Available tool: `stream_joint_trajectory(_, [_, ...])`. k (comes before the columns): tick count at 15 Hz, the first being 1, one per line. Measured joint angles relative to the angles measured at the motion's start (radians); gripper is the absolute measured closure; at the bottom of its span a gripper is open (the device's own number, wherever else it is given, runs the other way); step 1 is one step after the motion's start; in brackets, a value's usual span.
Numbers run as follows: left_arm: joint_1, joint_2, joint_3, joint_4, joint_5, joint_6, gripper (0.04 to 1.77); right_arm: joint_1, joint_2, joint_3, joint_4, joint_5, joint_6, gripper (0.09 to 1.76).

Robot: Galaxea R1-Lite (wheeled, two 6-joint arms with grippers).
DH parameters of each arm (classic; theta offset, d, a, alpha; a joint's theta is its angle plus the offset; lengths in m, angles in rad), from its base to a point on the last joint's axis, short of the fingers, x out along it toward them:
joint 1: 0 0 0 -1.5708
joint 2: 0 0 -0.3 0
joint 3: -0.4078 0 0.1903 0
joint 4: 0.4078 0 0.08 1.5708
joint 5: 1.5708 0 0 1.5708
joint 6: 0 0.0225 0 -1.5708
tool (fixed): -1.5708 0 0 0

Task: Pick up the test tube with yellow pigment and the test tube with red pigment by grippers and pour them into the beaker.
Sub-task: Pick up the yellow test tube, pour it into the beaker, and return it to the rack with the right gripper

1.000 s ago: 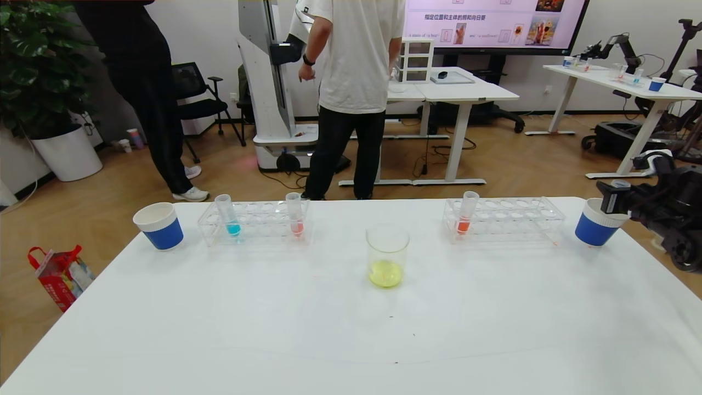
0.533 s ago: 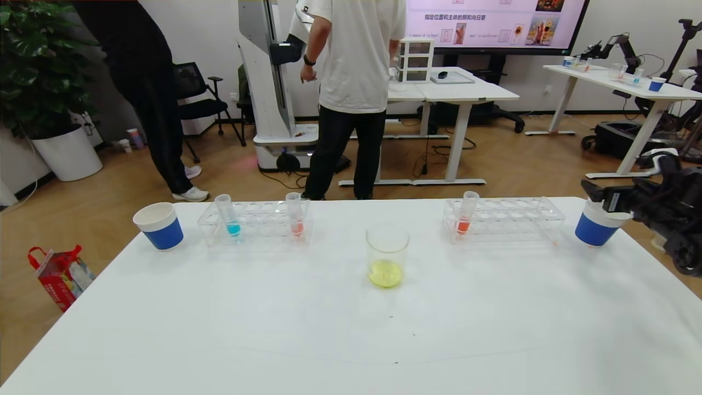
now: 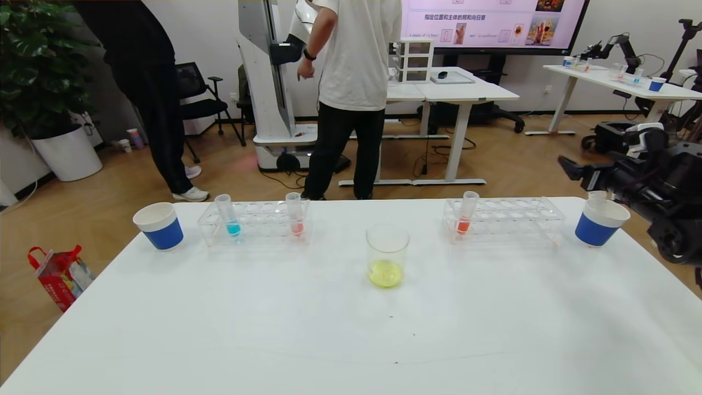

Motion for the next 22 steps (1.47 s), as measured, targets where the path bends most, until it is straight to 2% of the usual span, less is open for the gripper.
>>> stream_joint_trajectory(2, [0.0,0.0,0.0,0.0,0.0,0.0,0.06,0.067,-0.041,0.004,0.024,-0.016,0.002,0.11])
stream_joint_trajectory(6, [0.0,0.0,0.0,0.0,0.0,0.0,0.06,0.196,-0.107,0.01,0.054,-0.174,0.001,0.11])
stream_joint_trajectory(11, [0.0,0.0,0.0,0.0,0.0,0.0,0.06,0.286,-0.254,0.051,0.103,-0.195,0.001,0.11])
stream_joint_trajectory(17, [0.0,0.0,0.0,0.0,0.0,0.0,0.06,0.326,-0.639,0.186,0.103,-0.197,-0.004,0.11])
stream_joint_trajectory(22, [0.0,0.0,0.0,0.0,0.0,0.0,0.06,0.284,-1.066,0.422,0.11,-0.197,-0.001,0.11])
